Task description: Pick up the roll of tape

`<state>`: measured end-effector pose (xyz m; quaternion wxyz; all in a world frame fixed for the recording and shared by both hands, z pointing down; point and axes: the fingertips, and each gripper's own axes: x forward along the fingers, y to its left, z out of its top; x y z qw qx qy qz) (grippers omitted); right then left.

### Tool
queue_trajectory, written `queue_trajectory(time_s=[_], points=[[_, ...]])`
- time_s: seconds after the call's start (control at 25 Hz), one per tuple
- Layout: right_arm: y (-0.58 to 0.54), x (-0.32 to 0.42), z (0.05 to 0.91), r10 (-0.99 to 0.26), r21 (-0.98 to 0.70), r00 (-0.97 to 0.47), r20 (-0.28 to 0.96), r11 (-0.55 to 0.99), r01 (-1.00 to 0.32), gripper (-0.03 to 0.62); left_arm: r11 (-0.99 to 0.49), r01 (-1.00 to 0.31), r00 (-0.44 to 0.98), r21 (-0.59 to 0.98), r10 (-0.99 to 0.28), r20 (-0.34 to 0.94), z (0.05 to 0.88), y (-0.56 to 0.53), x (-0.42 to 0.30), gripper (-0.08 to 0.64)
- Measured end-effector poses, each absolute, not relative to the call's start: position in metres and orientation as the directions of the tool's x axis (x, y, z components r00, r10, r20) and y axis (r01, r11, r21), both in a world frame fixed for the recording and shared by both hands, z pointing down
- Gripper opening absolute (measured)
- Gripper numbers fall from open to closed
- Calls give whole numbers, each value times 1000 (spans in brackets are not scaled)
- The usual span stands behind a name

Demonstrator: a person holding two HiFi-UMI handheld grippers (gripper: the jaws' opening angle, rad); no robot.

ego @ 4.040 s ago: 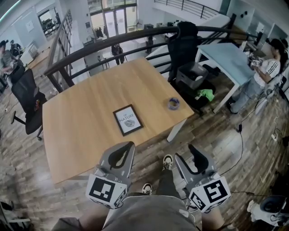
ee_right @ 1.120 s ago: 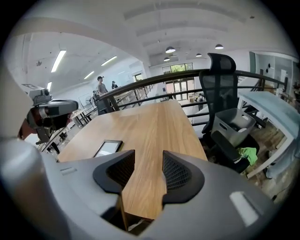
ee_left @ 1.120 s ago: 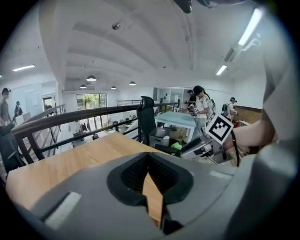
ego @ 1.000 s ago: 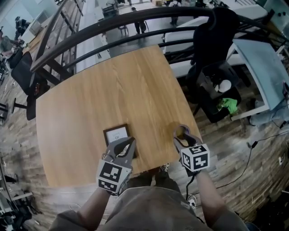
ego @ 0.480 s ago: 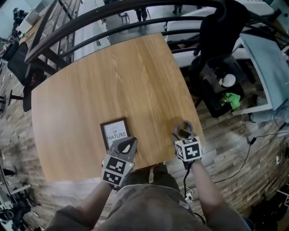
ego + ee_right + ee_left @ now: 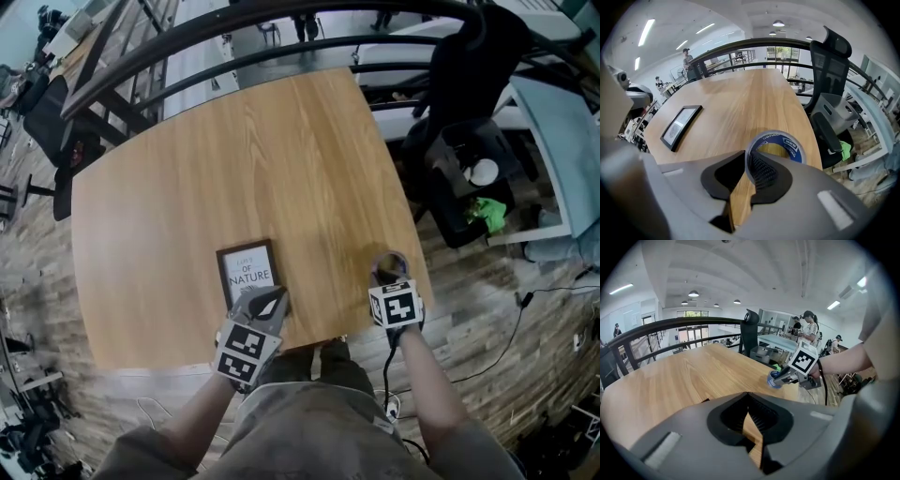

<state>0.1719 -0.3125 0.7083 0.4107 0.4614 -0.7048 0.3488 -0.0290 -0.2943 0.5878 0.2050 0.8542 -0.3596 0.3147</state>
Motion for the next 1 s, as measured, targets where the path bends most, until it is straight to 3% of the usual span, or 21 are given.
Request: queue_trajectory(time_s=[0.4, 0.6, 1.0], points=[[-316, 155, 675, -401, -217, -351, 846, 342, -914, 44, -634, -766, 531, 101, -537, 655, 567, -294, -39, 2], [-329, 145, 614, -521, -248, -409, 749, 352, -903, 44, -616, -784, 523, 75, -591, 614, 542, -302, -47, 2], [-338, 121, 451, -716, -149, -490, 498, 486, -861, 44, -582, -813, 518, 6, -719, 463, 453, -325, -64, 2]])
